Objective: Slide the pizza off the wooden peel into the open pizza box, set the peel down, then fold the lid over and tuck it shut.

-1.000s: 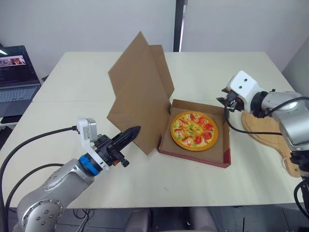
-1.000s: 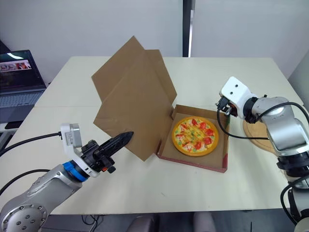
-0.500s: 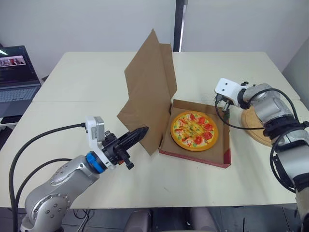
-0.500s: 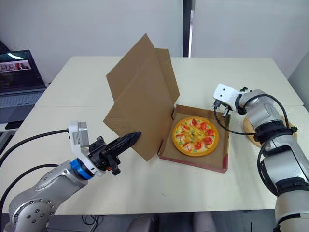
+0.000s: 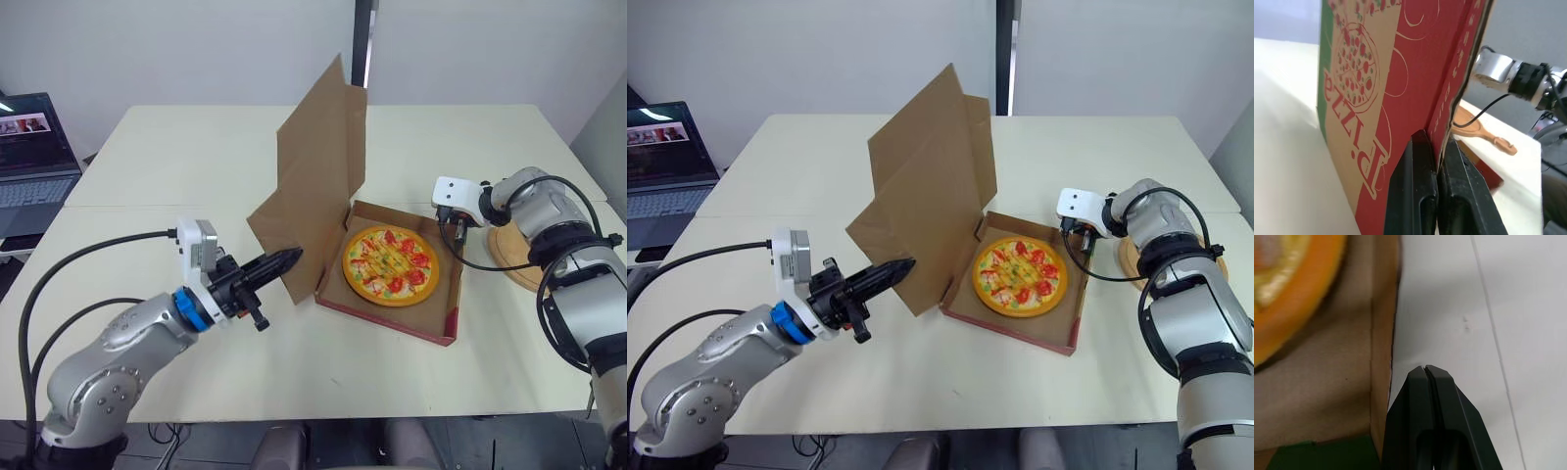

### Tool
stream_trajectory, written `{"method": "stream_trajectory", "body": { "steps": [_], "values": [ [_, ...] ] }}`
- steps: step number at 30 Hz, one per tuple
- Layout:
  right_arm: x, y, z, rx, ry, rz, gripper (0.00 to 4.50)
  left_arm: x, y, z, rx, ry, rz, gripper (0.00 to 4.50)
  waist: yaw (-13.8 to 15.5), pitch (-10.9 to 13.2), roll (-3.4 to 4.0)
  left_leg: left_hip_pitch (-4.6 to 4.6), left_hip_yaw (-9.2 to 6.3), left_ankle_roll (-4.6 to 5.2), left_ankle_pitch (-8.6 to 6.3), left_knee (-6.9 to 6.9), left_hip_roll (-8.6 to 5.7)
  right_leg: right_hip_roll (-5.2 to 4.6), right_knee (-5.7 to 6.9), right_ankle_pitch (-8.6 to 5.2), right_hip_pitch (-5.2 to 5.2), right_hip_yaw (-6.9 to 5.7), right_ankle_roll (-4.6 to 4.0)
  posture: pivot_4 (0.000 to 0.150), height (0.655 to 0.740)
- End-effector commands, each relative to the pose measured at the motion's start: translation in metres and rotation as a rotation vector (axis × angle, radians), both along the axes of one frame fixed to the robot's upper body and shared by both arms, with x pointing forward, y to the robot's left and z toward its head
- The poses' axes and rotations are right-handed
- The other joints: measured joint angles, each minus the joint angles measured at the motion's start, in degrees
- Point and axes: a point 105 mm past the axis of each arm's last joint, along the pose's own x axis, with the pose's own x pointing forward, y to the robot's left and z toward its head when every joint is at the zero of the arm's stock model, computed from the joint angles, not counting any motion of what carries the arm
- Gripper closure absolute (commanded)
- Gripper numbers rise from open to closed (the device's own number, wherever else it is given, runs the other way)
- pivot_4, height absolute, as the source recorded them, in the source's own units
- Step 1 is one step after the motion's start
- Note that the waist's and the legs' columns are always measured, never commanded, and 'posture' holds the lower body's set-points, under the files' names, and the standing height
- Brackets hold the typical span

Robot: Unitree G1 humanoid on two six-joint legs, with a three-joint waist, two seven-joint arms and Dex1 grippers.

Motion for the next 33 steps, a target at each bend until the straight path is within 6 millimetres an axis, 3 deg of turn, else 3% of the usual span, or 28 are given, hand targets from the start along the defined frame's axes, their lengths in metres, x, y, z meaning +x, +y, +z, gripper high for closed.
{"method": "stream_trajectory", "body": {
  "steps": [1, 7, 13, 19, 24, 33],
  "values": [
    [-0.014, 0.012, 0.005, 0.007, 0.054, 0.107, 4.49, 0.018, 0.015, 0.003, 0.06, -0.042, 0.039, 4.5, 0.0, 0.0, 0.01, 0.0, -0.01, -0.01, 0.0, 0.0, 0.0, 0.0, 0.01, 0.0, 0.0, 0.0, 0.0, 0.15, 0.7341],
    [-0.04, 0.024, 0.005, -0.029, 0.111, 0.184, 4.49, 0.047, 0.024, 0.01, 0.128, -0.115, 0.039, 4.5, -0.13, 0.0, 0.01, -0.04, -0.05, -0.03, 0.0, -0.03, 0.02, 0.02, -0.02, 0.0, -0.06, -0.04, 0.0, 0.15, 0.7341],
    [-0.068, 0.032, 0.006, -0.039, 0.14, 0.226, 4.49, 0.07, 0.016, 0.018, 0.159, -0.182, 0.005, 4.5, 0.22, 0.0, 0.01, -0.2, -0.13, -0.08, -0.02, -0.04, 0.0, 0.01, -0.05, 0.01, -0.19, -0.08, 0.01, 0.15, 0.7341],
    [-0.1, 0.04, 0.017, 0.003, 0.142, 0.26, 4.49, 0.086, 0.01, 0.028, 0.141, -0.219, -0.017, 4.5, 0.32, 0.0, 0.0, -1.08, -0.14, -0.11, -0.01, 0.14, 0.0, -0.02, 0.03, 0.19, -1.13, -0.1, 0.0, 0.15, 0.7341],
    [-0.123, 0.045, 0.016, 0.077, 0.16, 0.244, 4.49, 0.099, 0.006, 0.032, 0.127, -0.225, -0.037, 4.5, 0.28, 0.0, -0.01, -1.34, -0.15, -0.11, -0.01, 0.15, -0.02, -0.05, 0.01, 0.24, -1.3, -0.15, -0.03, 0.15, 0.7341],
    [-0.136, 0.05, 0.014, 0.221, 0.129, 0.136, 4.49, 0.114, 0.002, 0.036, 0.163, -0.264, -0.067, 4.5, 0.25, -0.01, -0.01, -1.36, -0.08, -0.1, 0.0, 0.25, -0.03, -0.06, 0.02, 0.31, -1.32, -0.14, 0.02, 0.15, 0.7341]
  ]
}}
